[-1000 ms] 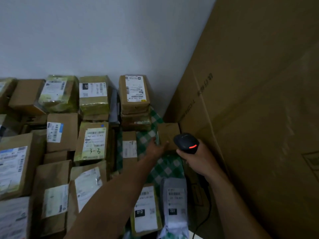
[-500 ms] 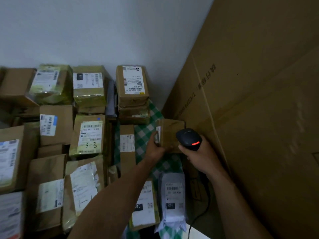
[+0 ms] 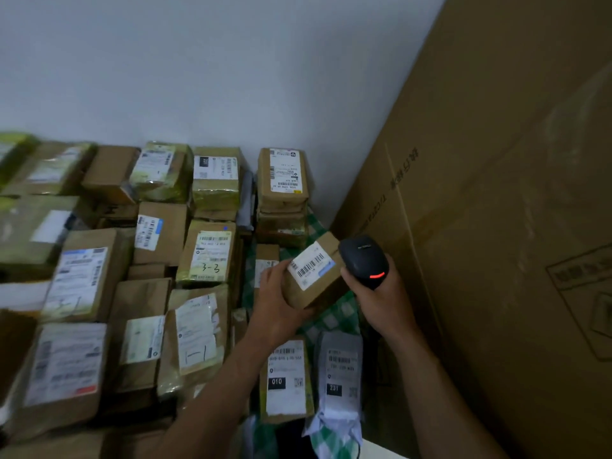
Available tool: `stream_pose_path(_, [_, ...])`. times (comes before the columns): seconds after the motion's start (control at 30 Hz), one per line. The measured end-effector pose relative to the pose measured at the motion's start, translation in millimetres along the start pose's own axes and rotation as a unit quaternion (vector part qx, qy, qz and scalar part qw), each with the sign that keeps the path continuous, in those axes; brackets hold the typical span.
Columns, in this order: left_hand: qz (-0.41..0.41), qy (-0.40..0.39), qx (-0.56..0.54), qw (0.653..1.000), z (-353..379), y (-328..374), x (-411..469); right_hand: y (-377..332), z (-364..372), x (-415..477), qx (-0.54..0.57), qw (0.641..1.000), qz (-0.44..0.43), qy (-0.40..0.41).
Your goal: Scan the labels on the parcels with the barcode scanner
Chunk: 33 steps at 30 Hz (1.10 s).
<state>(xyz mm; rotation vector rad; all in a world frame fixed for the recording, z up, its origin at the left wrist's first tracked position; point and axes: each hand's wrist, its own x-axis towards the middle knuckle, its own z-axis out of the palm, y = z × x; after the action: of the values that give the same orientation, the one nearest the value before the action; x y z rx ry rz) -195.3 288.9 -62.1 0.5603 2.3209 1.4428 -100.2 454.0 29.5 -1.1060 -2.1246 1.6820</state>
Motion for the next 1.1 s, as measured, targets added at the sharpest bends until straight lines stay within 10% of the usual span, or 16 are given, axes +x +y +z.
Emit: stream_pose_path(1.1, [0.104,0.118,0.118,0.98,-24.3,35.6,-13.9,-25.5,-20.6,-73.7,-0.058,0.985,0.01,-0.165])
